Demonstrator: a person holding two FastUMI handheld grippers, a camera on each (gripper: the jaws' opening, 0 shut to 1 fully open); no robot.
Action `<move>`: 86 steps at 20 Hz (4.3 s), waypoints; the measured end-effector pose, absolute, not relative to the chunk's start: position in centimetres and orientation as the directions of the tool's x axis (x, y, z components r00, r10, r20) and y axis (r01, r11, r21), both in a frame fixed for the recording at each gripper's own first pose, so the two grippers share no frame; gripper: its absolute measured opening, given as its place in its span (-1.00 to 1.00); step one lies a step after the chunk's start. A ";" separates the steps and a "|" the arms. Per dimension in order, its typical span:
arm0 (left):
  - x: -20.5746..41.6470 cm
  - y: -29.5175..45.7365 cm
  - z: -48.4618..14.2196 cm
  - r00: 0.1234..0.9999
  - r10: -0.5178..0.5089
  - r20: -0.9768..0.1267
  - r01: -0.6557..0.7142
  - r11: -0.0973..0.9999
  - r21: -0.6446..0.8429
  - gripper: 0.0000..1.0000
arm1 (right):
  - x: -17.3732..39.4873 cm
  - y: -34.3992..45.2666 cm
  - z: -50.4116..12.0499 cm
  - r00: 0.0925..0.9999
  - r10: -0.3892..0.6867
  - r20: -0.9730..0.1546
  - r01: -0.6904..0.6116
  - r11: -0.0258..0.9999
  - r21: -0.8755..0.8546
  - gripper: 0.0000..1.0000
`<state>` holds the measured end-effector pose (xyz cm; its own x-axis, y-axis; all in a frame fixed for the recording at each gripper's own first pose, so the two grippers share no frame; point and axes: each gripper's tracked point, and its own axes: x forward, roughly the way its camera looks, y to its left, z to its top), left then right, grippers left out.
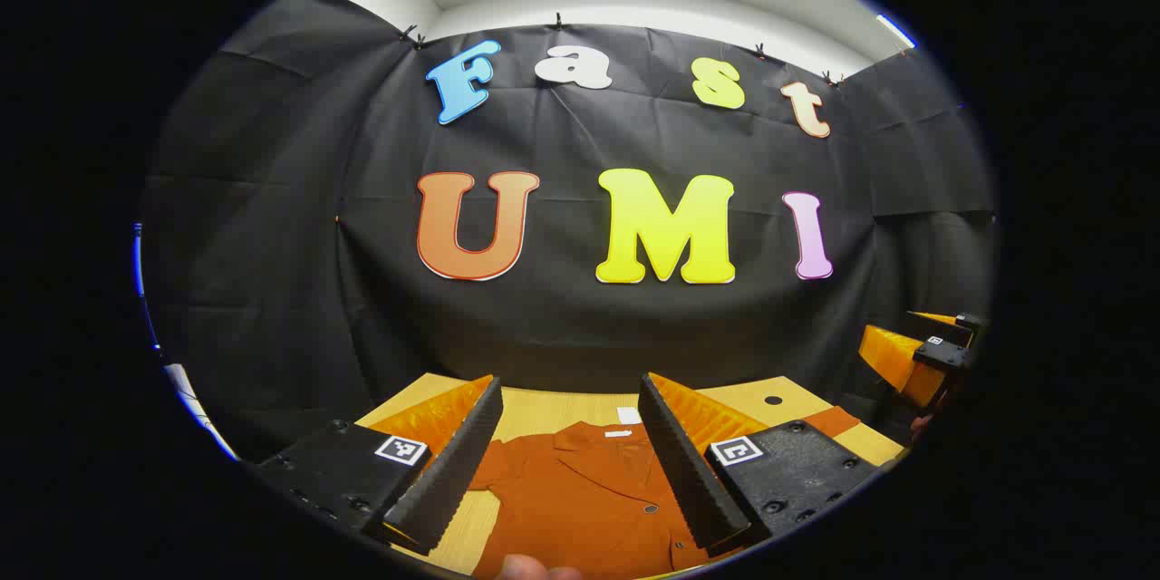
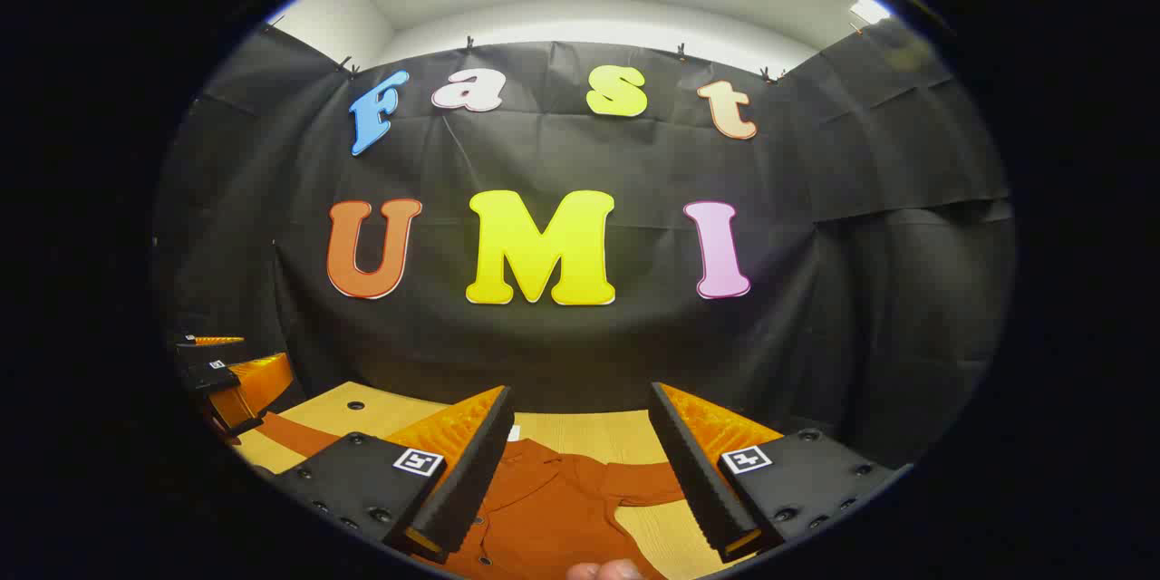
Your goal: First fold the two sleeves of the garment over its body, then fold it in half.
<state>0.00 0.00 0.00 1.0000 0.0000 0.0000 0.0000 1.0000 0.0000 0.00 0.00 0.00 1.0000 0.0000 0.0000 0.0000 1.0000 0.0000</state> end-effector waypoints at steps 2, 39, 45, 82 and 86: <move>0.0 0.2 -0.2 1.000 0.004 -0.003 -0.004 1.000 0.002 0.95 | 0.1 -0.1 -0.6 1.000 -0.001 -0.024 0.001 1.000 -0.006 0.90; 1.1 -0.5 -1.3 0.998 0.052 -0.035 -0.051 0.998 0.026 0.94 | 1.8 -4.1 -1.3 0.998 -0.039 -0.047 0.039 0.999 0.005 0.87; 1.6 -1.1 -2.1 0.997 0.052 -0.052 -0.051 0.998 0.024 0.95 | 2.3 -6.5 -2.0 0.995 -0.075 -0.067 0.074 0.997 -0.010 0.86; 8.9 -16.8 -15.3 0.863 -0.059 -0.501 0.153 0.977 0.148 1.00 | 27.4 -41.3 -35.3 0.767 -0.020 -0.641 0.211 0.952 0.223 0.94; 9.0 -16.9 -15.5 0.853 -0.061 -0.519 0.168 0.972 0.162 1.00 | 28.6 -40.5 -36.7 0.764 0.014 -0.645 0.223 0.932 0.285 0.94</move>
